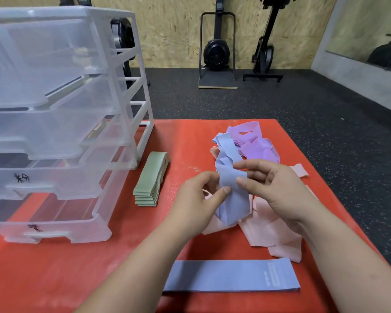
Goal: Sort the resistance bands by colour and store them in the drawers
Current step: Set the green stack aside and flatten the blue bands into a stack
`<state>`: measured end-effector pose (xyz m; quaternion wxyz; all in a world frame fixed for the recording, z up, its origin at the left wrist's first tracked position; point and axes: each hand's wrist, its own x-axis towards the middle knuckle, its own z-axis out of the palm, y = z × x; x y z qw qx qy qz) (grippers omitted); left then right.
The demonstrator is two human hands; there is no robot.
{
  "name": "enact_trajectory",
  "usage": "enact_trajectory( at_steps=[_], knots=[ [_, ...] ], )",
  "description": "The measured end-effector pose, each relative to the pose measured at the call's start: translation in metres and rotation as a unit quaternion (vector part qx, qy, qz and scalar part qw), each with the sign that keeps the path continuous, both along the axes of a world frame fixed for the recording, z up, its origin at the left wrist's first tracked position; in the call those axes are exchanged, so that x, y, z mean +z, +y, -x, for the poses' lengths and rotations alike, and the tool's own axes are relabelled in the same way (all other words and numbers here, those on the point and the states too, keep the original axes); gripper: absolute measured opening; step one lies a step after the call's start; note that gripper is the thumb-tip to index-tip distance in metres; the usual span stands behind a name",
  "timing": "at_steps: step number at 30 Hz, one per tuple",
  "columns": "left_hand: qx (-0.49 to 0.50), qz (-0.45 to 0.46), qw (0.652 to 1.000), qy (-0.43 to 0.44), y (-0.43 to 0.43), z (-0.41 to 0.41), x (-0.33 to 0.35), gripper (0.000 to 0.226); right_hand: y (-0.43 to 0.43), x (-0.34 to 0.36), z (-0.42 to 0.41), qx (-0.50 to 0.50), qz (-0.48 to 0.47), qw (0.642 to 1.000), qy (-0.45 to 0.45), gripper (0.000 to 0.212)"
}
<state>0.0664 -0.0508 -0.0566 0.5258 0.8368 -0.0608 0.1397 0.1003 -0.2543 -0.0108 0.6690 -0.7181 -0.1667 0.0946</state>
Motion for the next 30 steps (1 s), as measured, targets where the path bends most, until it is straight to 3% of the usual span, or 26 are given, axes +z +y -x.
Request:
enact_trajectory(
  at_steps=[5,9,13,15,18,20,24,30],
  knots=[
    [0.02,0.009,1.0,0.001,0.006,0.001,0.004,0.027,-0.004,-0.003,-0.007,-0.099,0.002,0.994,-0.046,0.035],
    [-0.004,0.058,0.998,-0.017,0.001,0.004,0.014,0.033,0.001,0.002,-0.003,-0.079,-0.016,0.993,-0.081,0.039],
    [-0.023,0.059,0.998,-0.019,-0.001,0.005,0.016,0.004,0.01,-0.001,0.002,-0.033,0.028,0.993,-0.111,0.036],
    [-0.023,0.066,0.997,-0.023,0.002,0.004,0.016,0.004,0.009,-0.008,0.0,-0.019,0.041,0.995,-0.086,0.04],
    [-0.017,0.074,0.996,-0.036,0.006,0.006,0.016,0.007,0.007,-0.016,-0.001,0.065,0.11,0.991,-0.048,0.039],
    [-0.008,0.07,0.997,-0.04,0.009,0.005,0.017,0.01,0.007,-0.02,0.0,0.097,0.174,0.977,-0.076,0.028],
    [0.052,0.106,0.99,-0.083,0.02,0.001,0.023,0.012,0.004,-0.022,-0.002,0.051,0.261,0.953,-0.144,0.013],
    [0.164,0.192,0.961,-0.111,0.044,0.009,0.033,0.007,-0.024,-0.019,-0.008,0.012,0.329,0.927,-0.18,0.029]
  ],
)
